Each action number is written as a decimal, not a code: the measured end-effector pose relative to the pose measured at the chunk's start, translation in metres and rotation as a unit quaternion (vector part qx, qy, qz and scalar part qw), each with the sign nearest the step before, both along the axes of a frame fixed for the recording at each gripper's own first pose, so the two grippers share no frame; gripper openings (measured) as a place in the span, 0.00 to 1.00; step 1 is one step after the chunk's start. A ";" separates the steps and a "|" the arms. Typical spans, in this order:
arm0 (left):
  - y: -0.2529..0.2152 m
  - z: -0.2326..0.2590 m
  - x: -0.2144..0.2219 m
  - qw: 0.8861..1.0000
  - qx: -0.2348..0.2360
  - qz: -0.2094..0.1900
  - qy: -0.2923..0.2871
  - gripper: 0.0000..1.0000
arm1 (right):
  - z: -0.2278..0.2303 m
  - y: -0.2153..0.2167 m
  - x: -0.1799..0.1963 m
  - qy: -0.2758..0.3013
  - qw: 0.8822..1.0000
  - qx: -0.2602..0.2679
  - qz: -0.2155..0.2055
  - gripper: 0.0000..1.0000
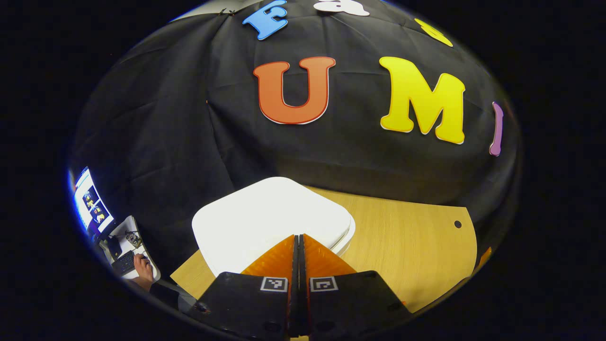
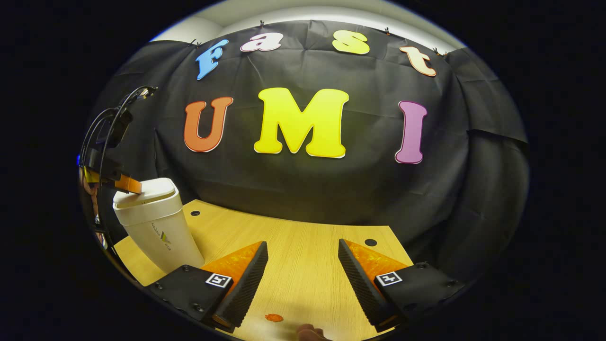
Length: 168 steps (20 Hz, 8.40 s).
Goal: Press the lid of the desktop garbage bin to open it, pick up the crumpled paper on the desktop and throw it into the bin, then pick up the pop can on the desktop and drop it into the bin, and finally close the garbage bin lid.
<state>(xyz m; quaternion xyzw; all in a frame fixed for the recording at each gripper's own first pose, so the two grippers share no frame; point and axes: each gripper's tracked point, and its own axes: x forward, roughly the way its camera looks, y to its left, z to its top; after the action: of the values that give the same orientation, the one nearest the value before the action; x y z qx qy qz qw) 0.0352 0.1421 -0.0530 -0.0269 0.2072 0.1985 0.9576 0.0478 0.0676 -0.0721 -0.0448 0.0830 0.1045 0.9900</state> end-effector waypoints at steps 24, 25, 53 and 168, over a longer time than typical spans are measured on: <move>-0.088 -0.072 -0.062 0.994 -0.039 -0.099 -0.005 0.78 | -0.093 -0.021 -0.063 0.097 0.993 -0.044 0.043 0.94; -0.085 -0.085 -0.066 0.994 -0.044 -0.101 0.006 0.80 | -0.102 -0.018 -0.065 0.106 0.992 -0.053 0.048 0.94; -0.103 -0.234 -0.094 0.962 -0.074 -0.202 0.170 0.96 | -0.308 0.022 -0.029 0.431 0.896 -0.103 0.011 0.91; -0.144 -0.295 -0.047 0.937 0.016 -0.325 0.127 0.95 | 0.014 0.086 0.061 0.128 0.988 -0.043 0.072 0.94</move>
<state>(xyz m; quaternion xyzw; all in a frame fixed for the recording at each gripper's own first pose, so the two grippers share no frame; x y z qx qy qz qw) -0.0113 -0.0022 -0.3476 0.0823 0.3211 -0.1181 0.9360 0.1086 0.1536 -0.0579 -0.0794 0.2098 0.1768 0.9583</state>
